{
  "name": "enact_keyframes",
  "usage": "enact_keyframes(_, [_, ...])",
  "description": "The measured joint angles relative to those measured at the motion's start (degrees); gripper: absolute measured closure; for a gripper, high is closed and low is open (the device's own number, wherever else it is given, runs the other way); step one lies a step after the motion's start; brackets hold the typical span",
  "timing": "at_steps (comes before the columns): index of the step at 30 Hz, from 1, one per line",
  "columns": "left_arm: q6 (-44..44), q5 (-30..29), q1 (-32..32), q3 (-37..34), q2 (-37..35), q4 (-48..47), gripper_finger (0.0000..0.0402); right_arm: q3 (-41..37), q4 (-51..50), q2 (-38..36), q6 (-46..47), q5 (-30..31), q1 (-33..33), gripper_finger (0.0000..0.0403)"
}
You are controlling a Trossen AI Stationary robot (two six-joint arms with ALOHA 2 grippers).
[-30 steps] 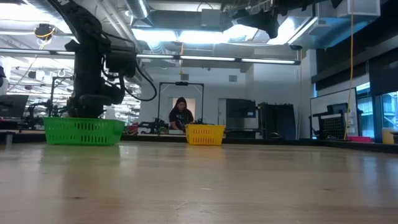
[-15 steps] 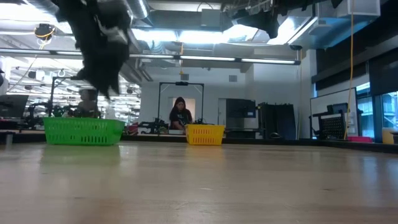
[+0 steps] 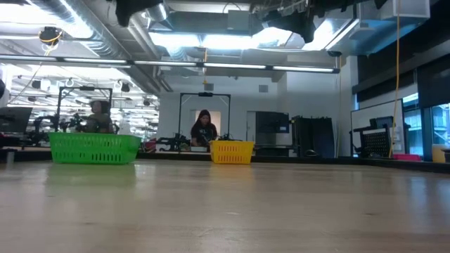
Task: Sort & place blocks by color
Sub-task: Put the left violet block into the green bin
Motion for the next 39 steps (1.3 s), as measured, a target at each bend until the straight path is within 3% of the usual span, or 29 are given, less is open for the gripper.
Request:
enact_keyframes(6, [3.94, -0.32, -1.95, -0.09, 0.34, 4.88, 0.0167, 0.0, 0.03, 0.0, -0.01, -0.02, 0.0, 0.0092])
enact_keyframes(31, [3.53, 0.0, -1.95, -0.09, 0.41, 4.34, 0.0167, 0.0, 0.14, 0.0, 0.15, 0.57, 0.02, 0.0092])
enact_keyframes(35, [-0.02, -1.53, -1.95, -0.09, 0.41, 3.23, 0.0167, 0.0, 0.13, 0.0, 0.17, 0.55, 0.0, 0.0092])
enact_keyframes(39, [-6.39, -0.83, -2.19, -0.07, 1.68, -4.07, 0.0167, 0.0, 0.12, 0.0, 0.17, 0.53, 0.02, 0.0092])
